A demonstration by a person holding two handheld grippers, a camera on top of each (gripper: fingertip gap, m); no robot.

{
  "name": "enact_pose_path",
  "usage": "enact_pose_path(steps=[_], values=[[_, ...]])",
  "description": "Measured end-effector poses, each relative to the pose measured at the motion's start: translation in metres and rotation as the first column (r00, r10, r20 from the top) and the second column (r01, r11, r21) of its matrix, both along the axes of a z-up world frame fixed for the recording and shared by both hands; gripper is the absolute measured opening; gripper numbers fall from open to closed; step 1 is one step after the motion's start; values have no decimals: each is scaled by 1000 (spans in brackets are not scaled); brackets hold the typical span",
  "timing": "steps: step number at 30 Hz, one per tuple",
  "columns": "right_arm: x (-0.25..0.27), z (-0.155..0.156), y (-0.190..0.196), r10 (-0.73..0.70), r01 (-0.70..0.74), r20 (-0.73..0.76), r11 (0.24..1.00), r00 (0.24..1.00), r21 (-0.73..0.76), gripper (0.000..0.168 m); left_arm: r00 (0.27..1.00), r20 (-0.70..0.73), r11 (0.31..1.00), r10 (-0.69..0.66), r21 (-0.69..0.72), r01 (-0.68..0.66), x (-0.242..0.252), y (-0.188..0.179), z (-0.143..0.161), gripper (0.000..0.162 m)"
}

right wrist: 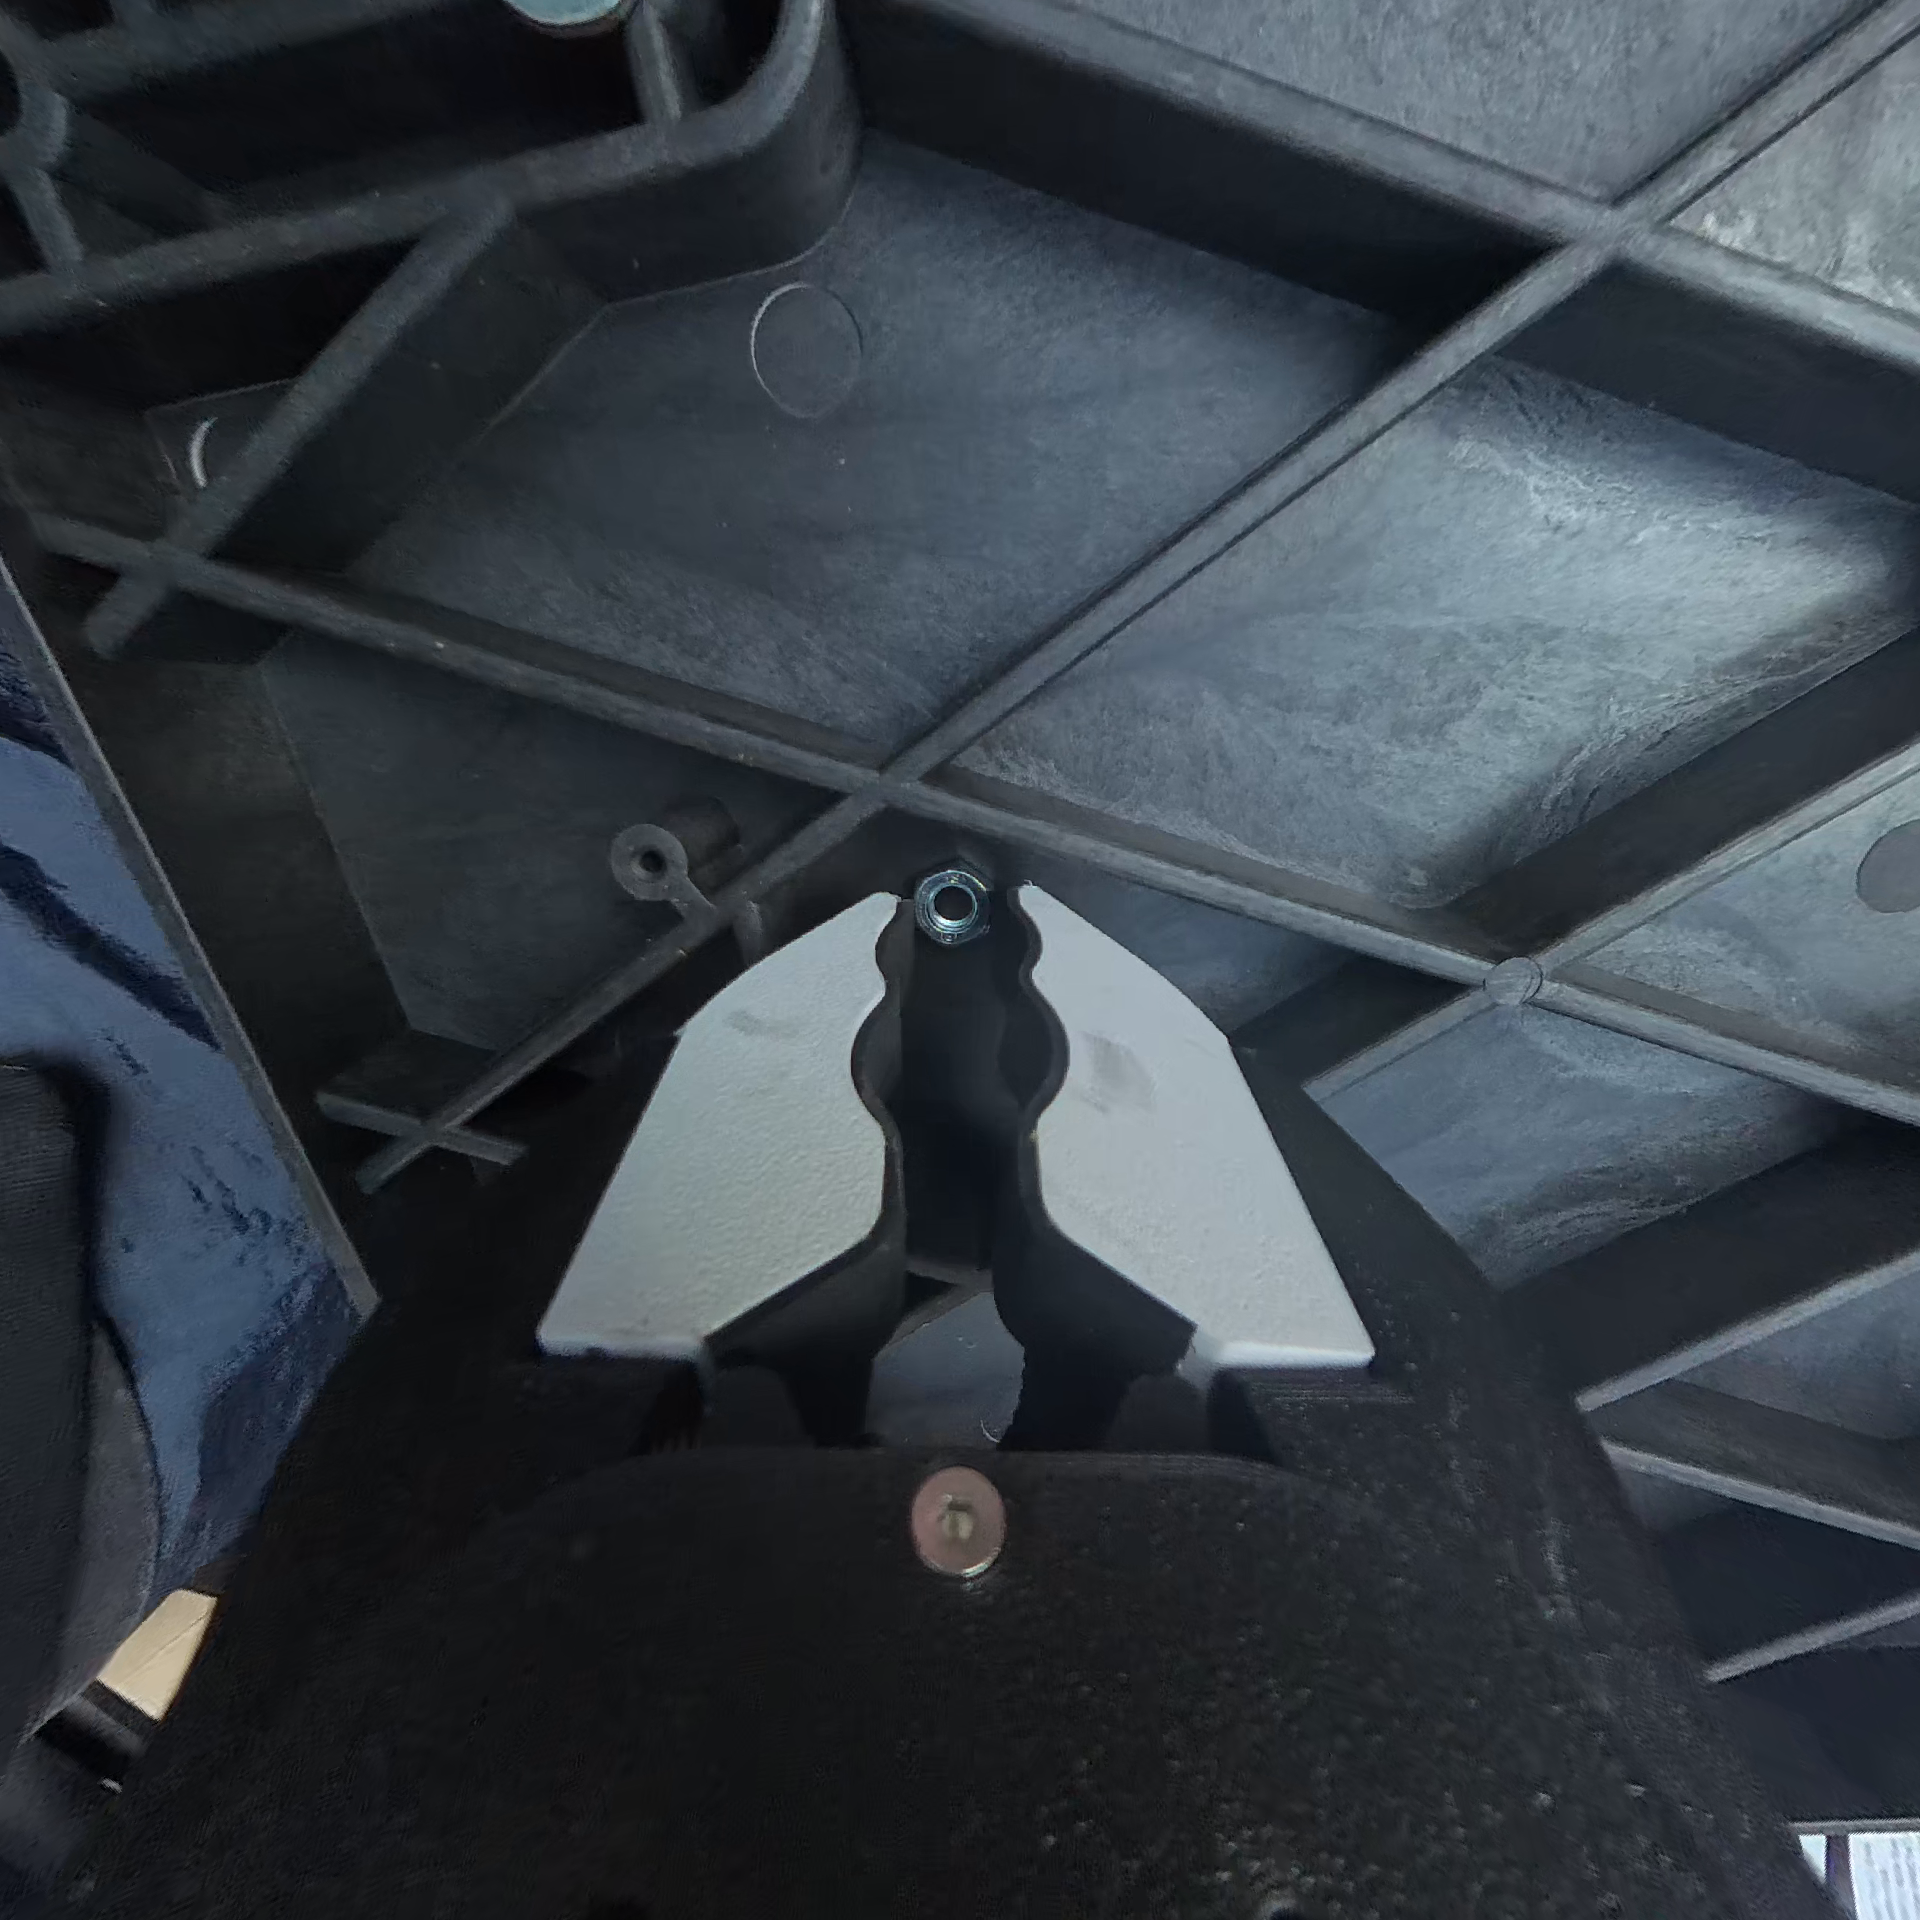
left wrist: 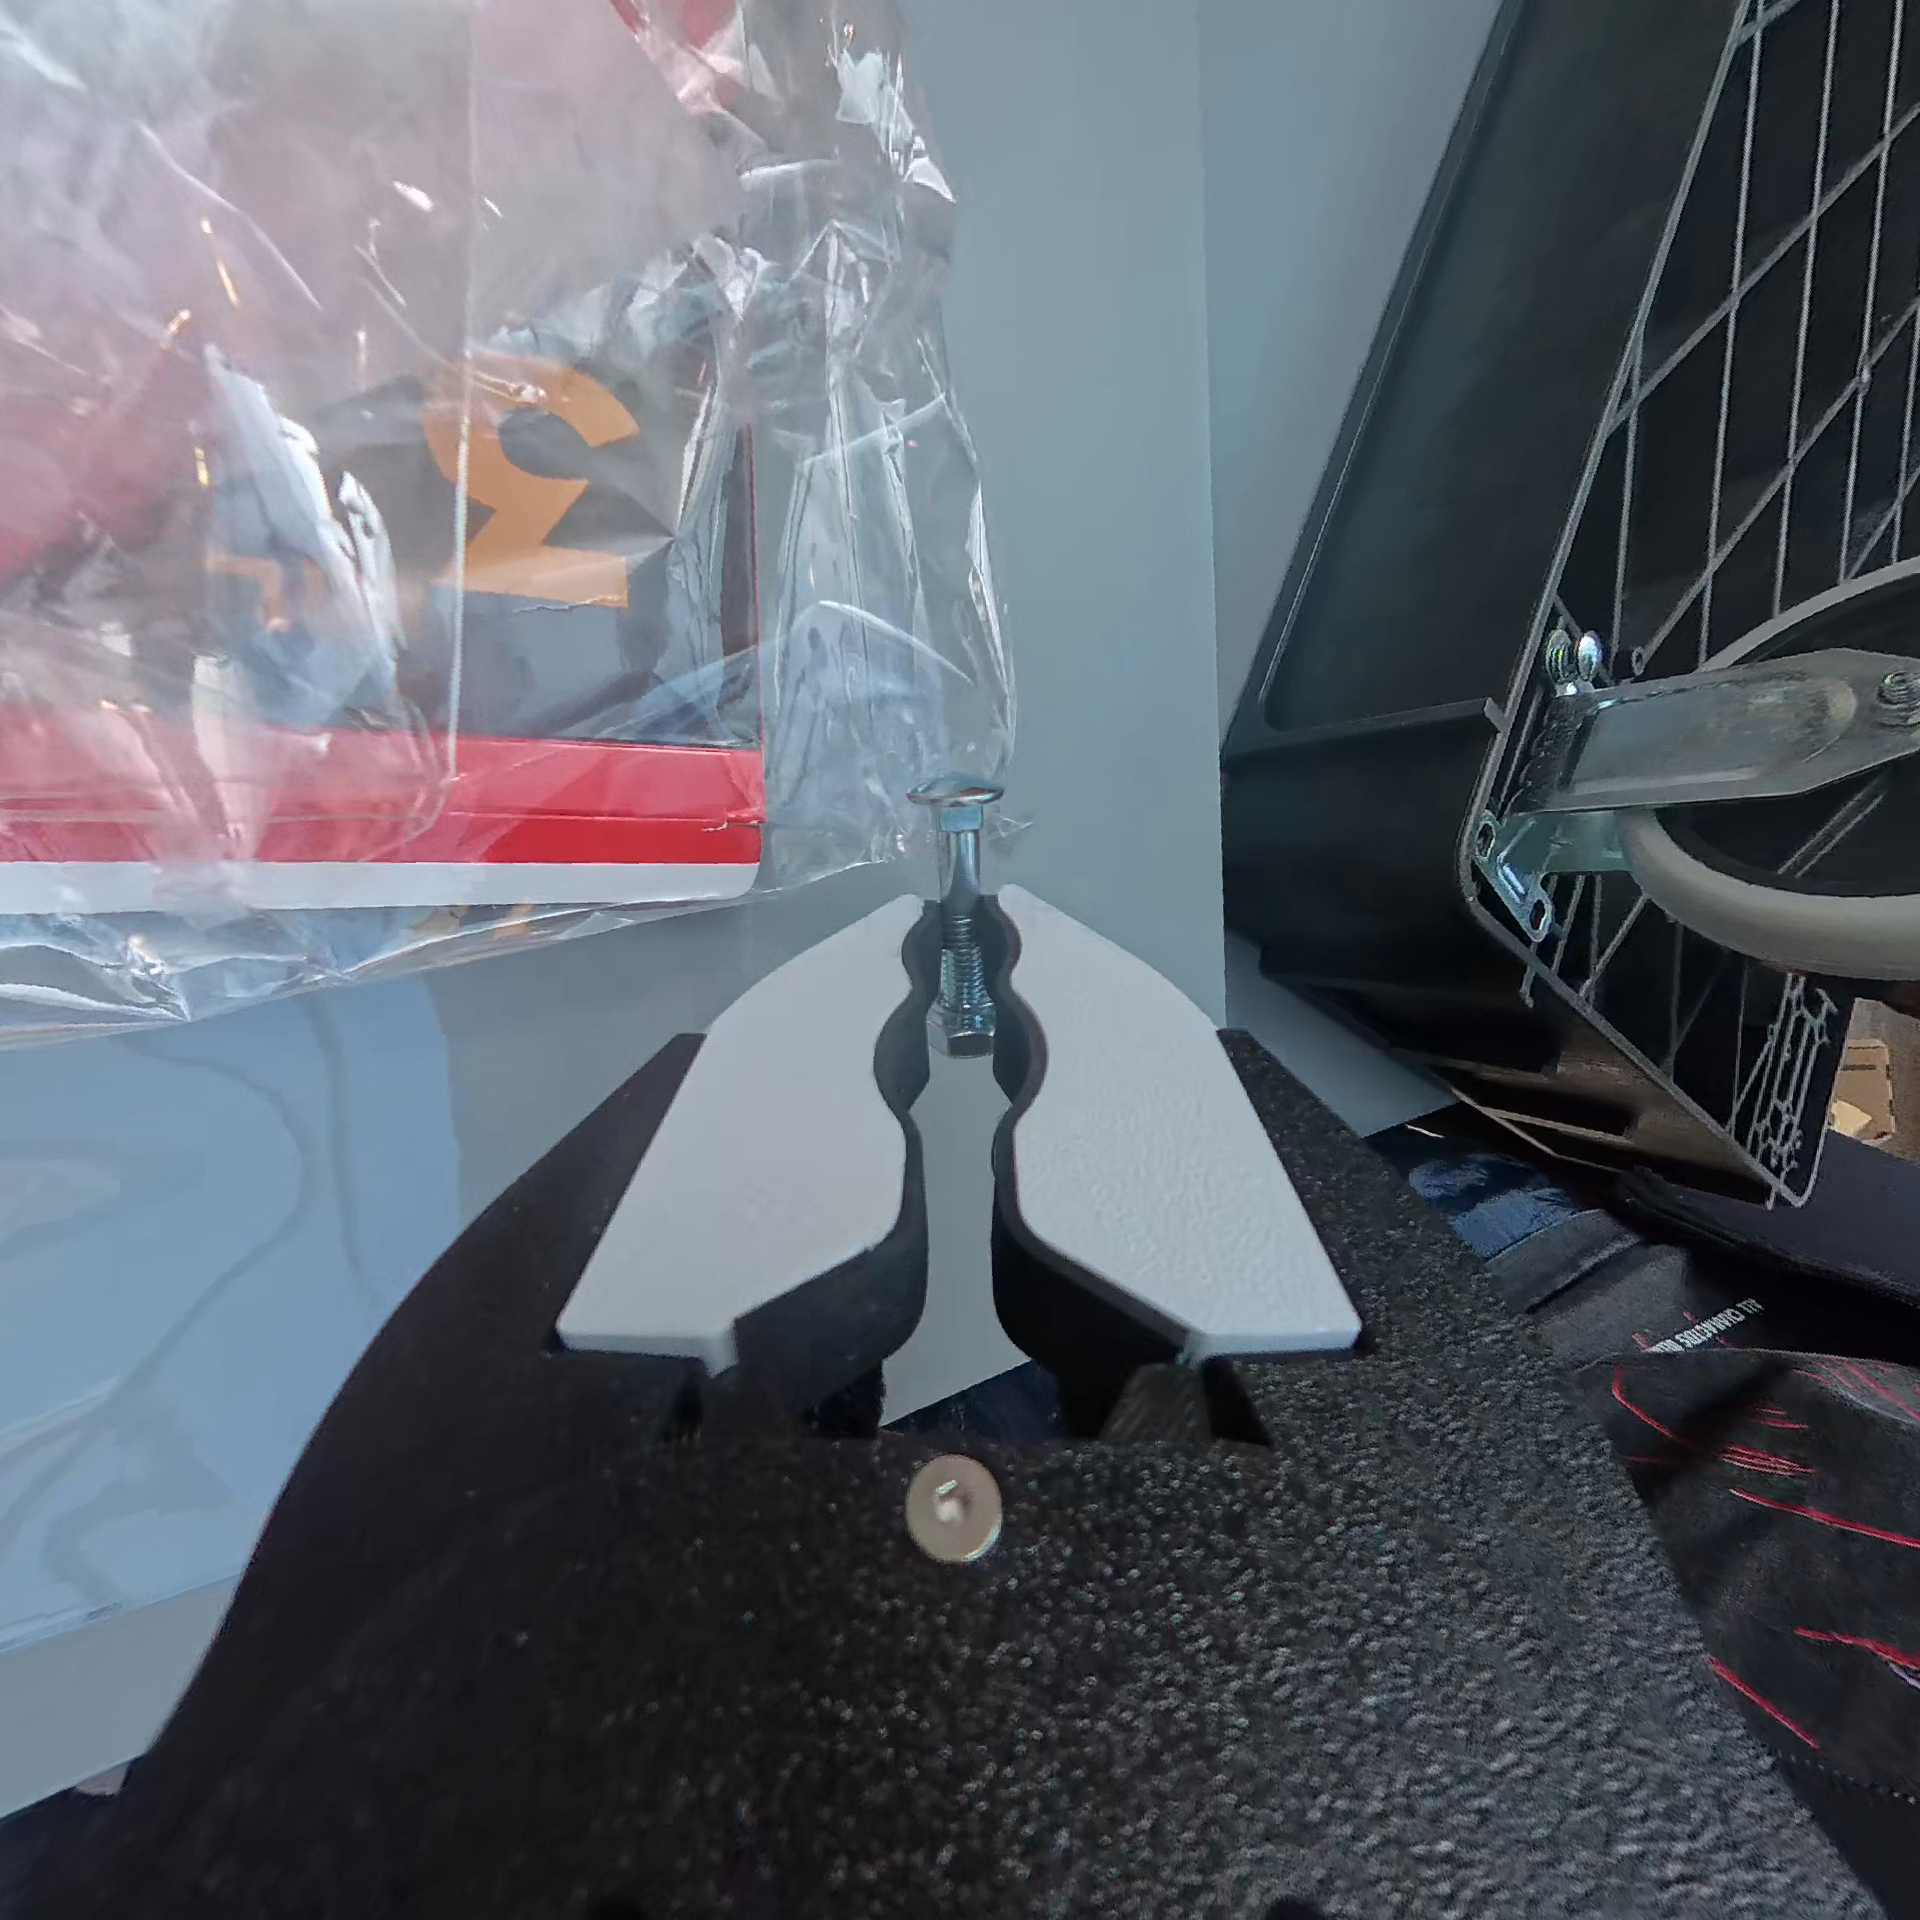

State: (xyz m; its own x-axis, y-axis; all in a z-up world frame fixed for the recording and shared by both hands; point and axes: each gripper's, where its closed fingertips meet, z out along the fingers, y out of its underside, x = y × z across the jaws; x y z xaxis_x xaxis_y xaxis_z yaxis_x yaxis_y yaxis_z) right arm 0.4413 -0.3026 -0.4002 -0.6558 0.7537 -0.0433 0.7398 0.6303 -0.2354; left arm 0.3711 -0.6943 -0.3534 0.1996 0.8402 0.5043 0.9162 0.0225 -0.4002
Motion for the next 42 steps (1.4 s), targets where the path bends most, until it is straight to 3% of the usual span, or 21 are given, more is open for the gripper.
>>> enact_pose_path(steps=[1, 13, 26, 31, 37, 42], values=[[0, 0, 0, 8, -8, 5, 1000, 1000, -1, 14, 1000, -1, 1000, 12, 6, -12, 1, 2, 2, 7], [-4, 14, -1, 23, -25, -20, 994, 1000, -107, 14, 994, -33, 995, 103, 4, -103, 2, 22, 14, 7], [-20, 63, -1, -9, -18, -117, 973, 993, -231, 14, 988, -57, 989, 146, 8, -146, 4, 33, 16, 7], [-42, 106, -16, -8, -43, -183, 961, 983, -273, 14, 985, -65, 988, 157, 23, -156, 6, 25, 17, 7], [-82, 181, -41, -26, -69, -281, 944, 959, -321, 14, 985, -81, 988, 153, 37, -150, 8, -1, 21, 7], [-110, 251, -99, -4, -134, -363, 926, 932, -354, 14, 987, -90, 989, 136, 67, -130, 8, -28, 24, 7]])
